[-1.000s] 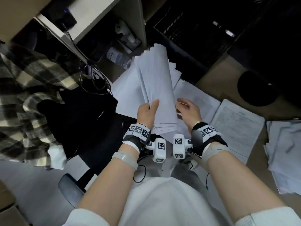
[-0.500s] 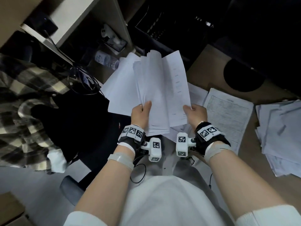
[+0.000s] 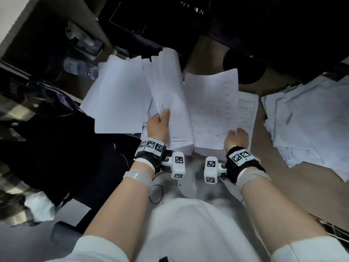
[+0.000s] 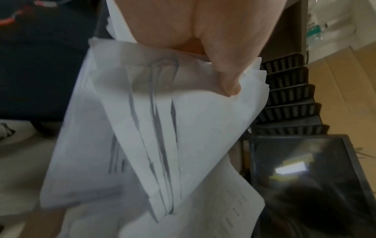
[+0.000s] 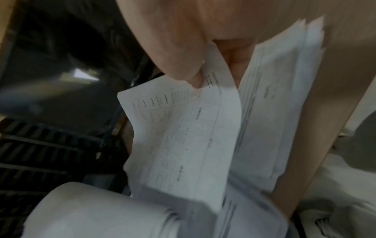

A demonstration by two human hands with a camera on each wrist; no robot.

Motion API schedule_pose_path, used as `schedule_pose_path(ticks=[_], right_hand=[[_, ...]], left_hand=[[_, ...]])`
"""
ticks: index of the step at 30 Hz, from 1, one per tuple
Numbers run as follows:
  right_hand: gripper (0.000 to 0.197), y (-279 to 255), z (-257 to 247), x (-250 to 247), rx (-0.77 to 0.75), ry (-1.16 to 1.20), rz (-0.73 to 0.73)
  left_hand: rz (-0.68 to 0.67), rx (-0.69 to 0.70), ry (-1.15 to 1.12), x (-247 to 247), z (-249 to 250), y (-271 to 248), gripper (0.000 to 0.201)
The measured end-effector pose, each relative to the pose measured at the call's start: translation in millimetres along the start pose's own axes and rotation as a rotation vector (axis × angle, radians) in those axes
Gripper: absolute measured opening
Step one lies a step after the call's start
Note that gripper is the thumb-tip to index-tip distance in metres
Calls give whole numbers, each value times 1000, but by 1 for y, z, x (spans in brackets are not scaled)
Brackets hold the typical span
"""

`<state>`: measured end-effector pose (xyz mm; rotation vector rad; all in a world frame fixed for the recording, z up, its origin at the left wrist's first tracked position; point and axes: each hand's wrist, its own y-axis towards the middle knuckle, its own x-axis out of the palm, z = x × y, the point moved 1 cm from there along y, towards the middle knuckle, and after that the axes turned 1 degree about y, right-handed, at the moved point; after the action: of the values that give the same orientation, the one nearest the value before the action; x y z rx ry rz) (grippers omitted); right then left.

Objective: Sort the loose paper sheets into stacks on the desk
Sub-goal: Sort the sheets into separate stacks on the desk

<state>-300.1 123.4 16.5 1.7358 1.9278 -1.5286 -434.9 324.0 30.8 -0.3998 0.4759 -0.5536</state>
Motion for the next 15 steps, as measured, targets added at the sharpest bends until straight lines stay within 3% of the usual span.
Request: schedule_pose_path(ticks=[3, 6, 8, 9, 12, 13, 15], right_hand=[[36, 14, 16, -35, 121, -55, 8], [44, 23, 41, -57, 51, -341, -122], [44, 40, 54, -60, 94, -244, -230], [45, 48, 57, -61, 80, -179, -214], [78, 74, 62, -61, 0, -37, -156], [81, 71, 55, -70, -74, -52, -172], [65, 64, 35, -81, -203, 37, -312]], left_hand=[[-68, 20, 11, 37, 8, -15, 53], [-103, 2, 26, 65, 7, -25, 47], [-105, -27, 37, 80, 9, -37, 39], [-94, -45, 49, 87, 9, -43, 35], [-78, -63, 101, 105, 12, -62, 24], [-67, -63, 123, 110, 13, -66, 17], [-44, -71, 130, 121, 17, -72, 11]])
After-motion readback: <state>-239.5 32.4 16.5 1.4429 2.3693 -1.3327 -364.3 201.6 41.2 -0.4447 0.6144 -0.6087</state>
